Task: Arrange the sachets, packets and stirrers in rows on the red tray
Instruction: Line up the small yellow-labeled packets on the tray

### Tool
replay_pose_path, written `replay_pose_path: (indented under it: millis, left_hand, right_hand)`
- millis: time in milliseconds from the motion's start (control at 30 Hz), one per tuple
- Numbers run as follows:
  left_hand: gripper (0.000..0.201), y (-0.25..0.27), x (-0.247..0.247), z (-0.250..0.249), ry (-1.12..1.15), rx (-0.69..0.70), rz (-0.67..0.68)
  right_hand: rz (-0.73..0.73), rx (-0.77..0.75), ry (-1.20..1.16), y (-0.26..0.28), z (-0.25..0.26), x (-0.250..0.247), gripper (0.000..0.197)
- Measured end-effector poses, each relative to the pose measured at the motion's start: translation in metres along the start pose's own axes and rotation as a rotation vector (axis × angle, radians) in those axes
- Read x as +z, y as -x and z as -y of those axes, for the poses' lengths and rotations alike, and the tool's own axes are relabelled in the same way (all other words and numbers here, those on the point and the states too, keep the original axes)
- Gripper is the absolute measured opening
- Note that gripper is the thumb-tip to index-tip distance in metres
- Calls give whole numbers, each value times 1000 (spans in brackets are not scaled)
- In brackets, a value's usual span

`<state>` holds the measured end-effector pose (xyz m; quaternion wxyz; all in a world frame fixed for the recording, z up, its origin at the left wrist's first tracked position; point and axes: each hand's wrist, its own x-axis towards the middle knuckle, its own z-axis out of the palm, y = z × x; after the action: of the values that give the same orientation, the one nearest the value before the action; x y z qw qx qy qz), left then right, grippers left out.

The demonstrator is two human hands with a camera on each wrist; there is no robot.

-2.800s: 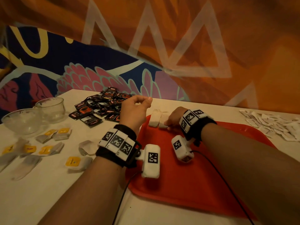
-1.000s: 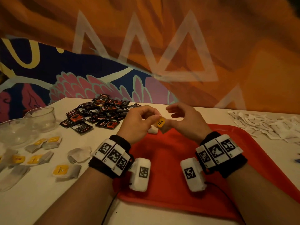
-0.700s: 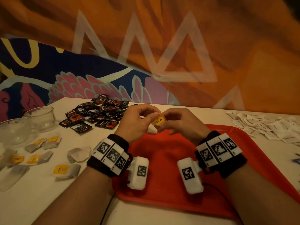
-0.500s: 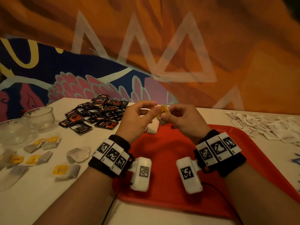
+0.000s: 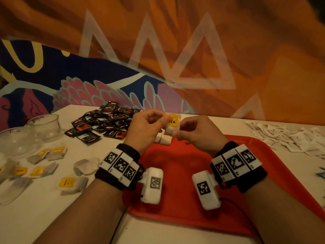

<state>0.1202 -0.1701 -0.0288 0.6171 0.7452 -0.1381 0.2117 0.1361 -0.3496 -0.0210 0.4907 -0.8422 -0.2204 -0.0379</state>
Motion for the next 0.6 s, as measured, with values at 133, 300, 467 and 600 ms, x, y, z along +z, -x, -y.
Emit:
replay_pose_path:
  millis: [133,300,467,600]
  left_hand:
    - [7,-2,0,2,-21,-21,-62]
    - [8,-11,-12,11,32,-153,-331]
    - [10,-16,-27,15,131,-284,-460]
    - [8,-19,-32,18,152,-331,-492]
  right_hand:
    - [23,74,-30,-5,3,5,10]
    - [125,304,78,-35,8,22,12]
    - [206,467,345,-73,-10,49,33]
    - [218,499,582,-86,-11,65,47]
